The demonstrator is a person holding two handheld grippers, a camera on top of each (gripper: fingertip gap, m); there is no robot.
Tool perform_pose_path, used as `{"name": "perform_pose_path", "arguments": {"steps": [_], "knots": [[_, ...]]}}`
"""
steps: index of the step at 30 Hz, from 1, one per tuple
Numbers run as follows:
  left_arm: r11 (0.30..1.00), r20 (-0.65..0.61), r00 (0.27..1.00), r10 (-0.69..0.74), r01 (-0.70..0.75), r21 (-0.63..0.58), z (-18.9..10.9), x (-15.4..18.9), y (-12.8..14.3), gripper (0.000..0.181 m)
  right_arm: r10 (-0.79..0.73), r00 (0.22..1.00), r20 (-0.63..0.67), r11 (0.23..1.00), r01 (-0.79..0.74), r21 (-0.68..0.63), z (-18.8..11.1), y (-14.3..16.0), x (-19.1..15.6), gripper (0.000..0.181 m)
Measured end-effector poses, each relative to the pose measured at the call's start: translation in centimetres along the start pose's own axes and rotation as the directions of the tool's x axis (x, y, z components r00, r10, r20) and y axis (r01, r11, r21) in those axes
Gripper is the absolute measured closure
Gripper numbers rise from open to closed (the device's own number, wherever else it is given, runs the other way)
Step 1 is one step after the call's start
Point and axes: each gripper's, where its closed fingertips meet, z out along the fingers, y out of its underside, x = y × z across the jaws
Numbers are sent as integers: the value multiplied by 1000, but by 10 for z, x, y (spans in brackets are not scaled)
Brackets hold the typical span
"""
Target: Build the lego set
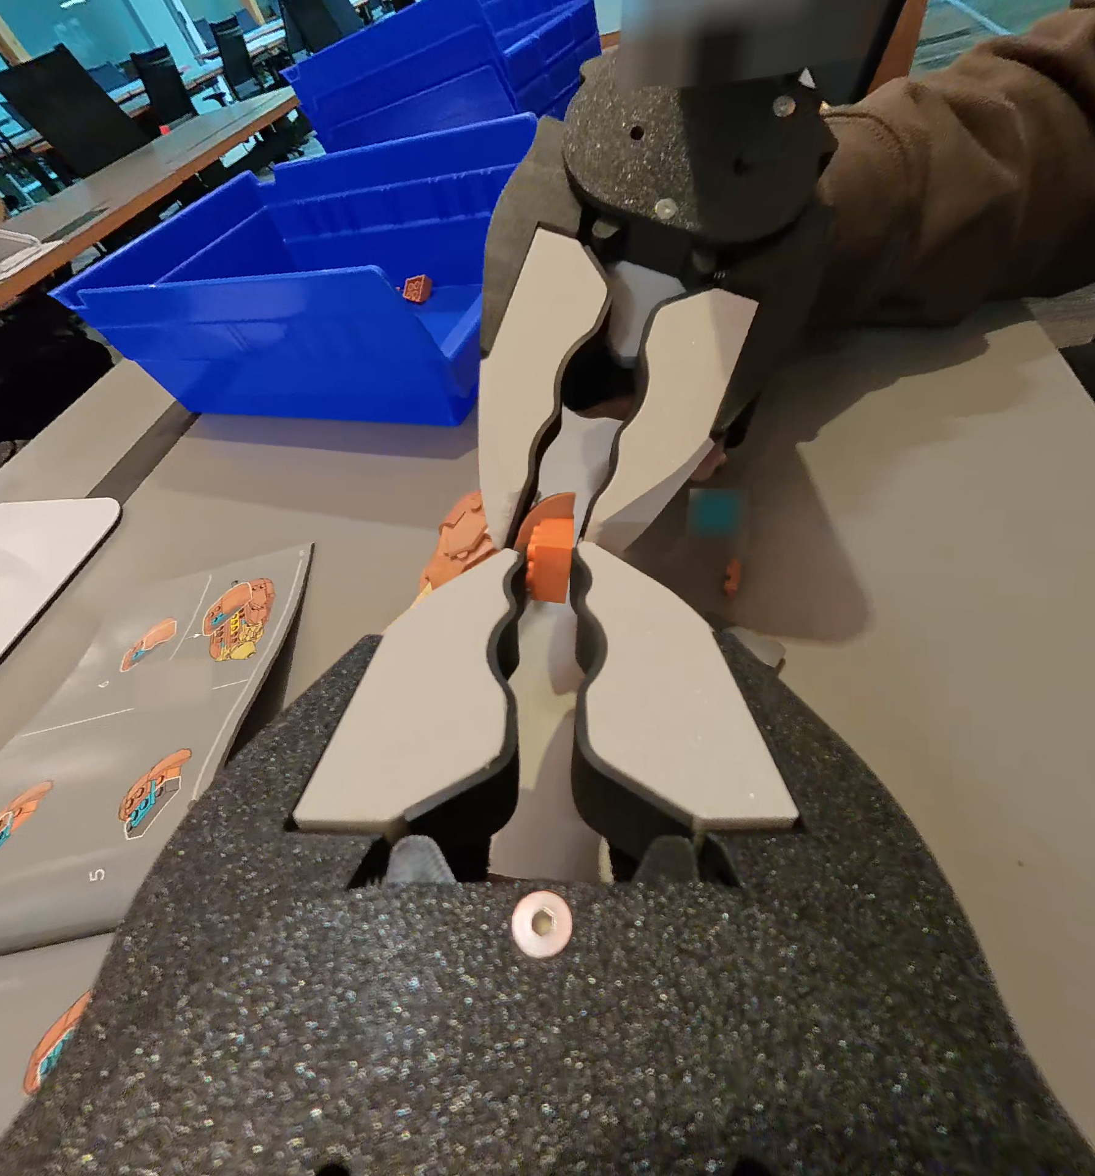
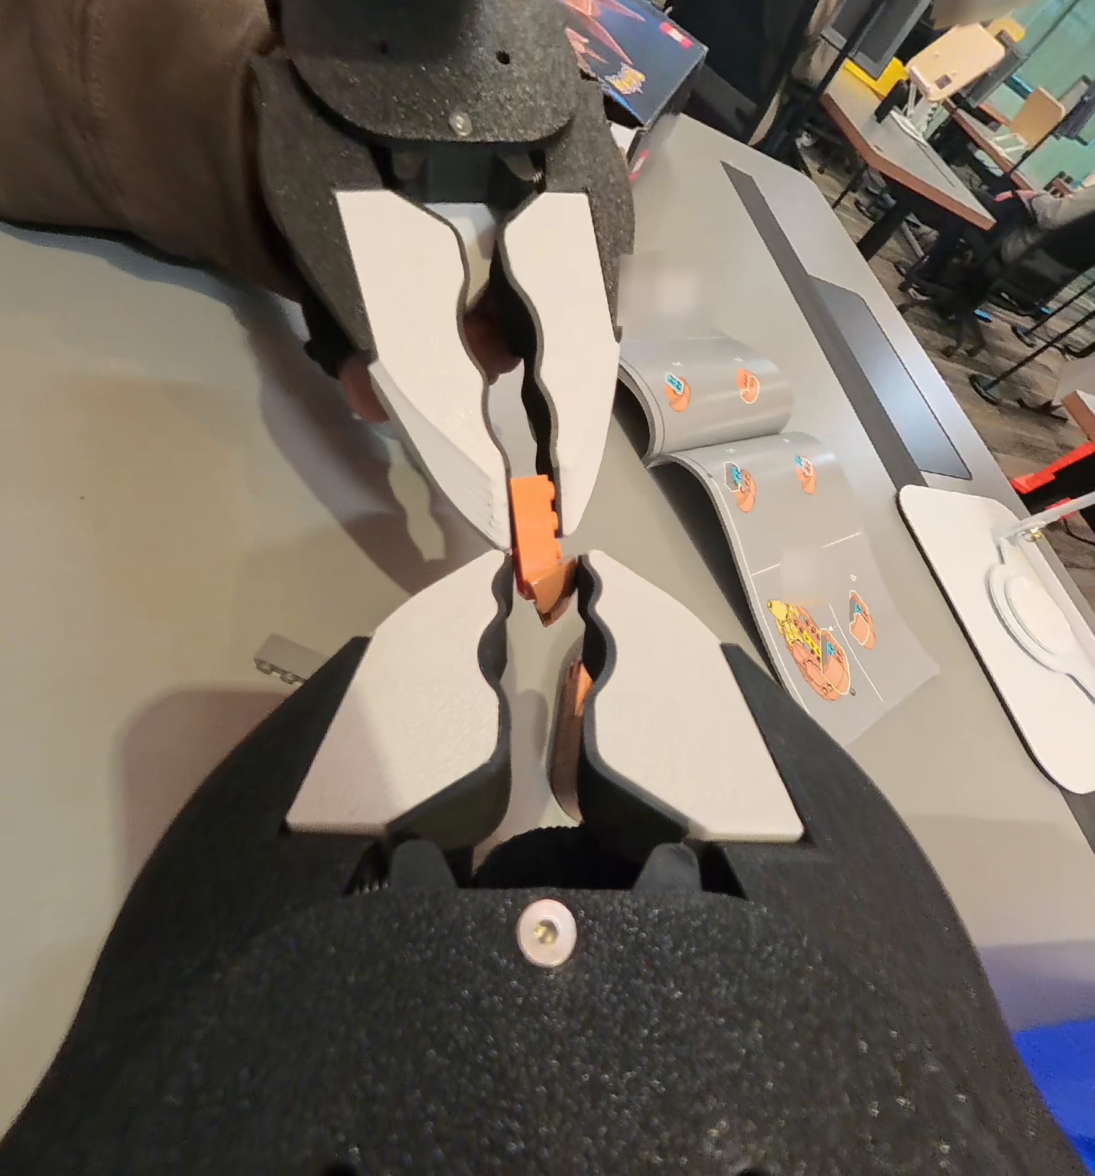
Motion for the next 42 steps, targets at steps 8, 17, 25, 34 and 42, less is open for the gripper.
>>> {"name": "perform_pose_path", "arguments": {"steps": [8, 17, 25, 34, 42], "knots": [[996, 101, 992, 77, -81, 34, 2, -7, -6, 169, 0, 997, -75, 1000, 0, -8, -3, 0, 10, 162], [985, 165, 974, 156, -165, 44, 0, -9, -13, 169, -79, 985, -153, 997, 76, -22, -8, -6, 14, 163], [984, 173, 971, 165, -174, 37, 0, -9, -14, 168, -121, 976, -182, 992, 114, -48, -8, -6, 16, 164], [981, 188, 966, 178, -190, 47, -1, -12, -14, 169, -112, 978, -177, 994, 109, -29, -7, -7, 16, 161], [918, 83, 921, 381, -367, -149, -5, -7, 19, 169, -118, 990, -81, 990, 111, -83, -8, 9, 6, 143]]}}
